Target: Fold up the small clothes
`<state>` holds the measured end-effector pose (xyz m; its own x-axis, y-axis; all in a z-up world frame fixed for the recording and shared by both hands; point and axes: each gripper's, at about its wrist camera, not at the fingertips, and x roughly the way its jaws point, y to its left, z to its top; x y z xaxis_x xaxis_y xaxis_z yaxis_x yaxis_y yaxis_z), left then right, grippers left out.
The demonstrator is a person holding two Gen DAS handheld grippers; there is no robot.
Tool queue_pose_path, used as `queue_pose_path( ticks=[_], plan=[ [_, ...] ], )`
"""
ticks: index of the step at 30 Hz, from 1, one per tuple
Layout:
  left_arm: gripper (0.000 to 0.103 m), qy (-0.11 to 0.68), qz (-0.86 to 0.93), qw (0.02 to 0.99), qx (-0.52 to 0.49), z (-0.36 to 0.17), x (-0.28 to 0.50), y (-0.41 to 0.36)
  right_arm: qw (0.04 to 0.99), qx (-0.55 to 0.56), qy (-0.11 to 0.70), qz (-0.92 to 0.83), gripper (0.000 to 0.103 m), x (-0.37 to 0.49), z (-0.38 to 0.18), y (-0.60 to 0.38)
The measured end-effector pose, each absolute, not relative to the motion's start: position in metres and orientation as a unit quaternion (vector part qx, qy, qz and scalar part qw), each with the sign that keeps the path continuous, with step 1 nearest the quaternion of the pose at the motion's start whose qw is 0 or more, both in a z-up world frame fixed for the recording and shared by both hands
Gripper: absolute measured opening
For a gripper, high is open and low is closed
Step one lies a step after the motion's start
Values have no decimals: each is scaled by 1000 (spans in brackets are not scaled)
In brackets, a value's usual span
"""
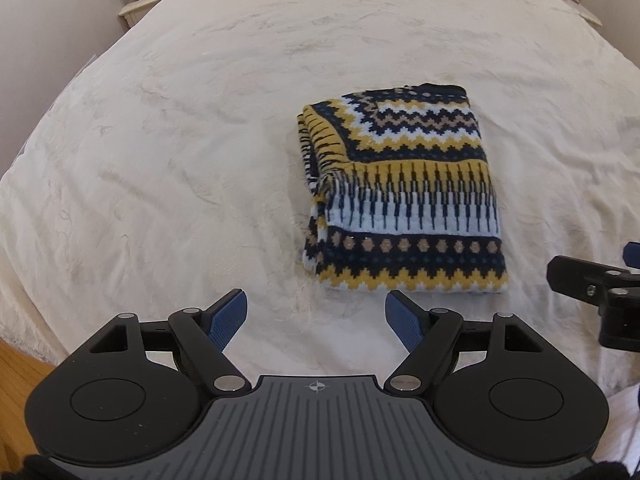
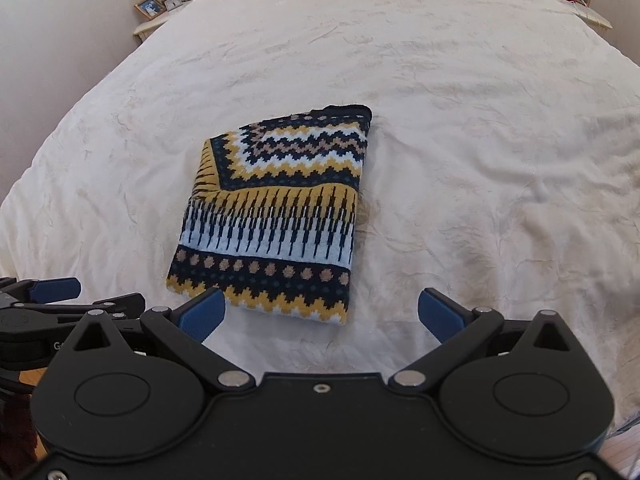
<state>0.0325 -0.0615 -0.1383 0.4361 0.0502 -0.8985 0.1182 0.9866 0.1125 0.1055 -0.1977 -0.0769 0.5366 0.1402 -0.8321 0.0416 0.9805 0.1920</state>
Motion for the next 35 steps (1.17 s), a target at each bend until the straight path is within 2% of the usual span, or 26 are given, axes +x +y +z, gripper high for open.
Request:
queue_pose_path(
  ticks=[35],
  plan=[
    [73,549,-23,833,63,-143,48,-63,860,103,499,29,102,126,-86,-198]
  ],
)
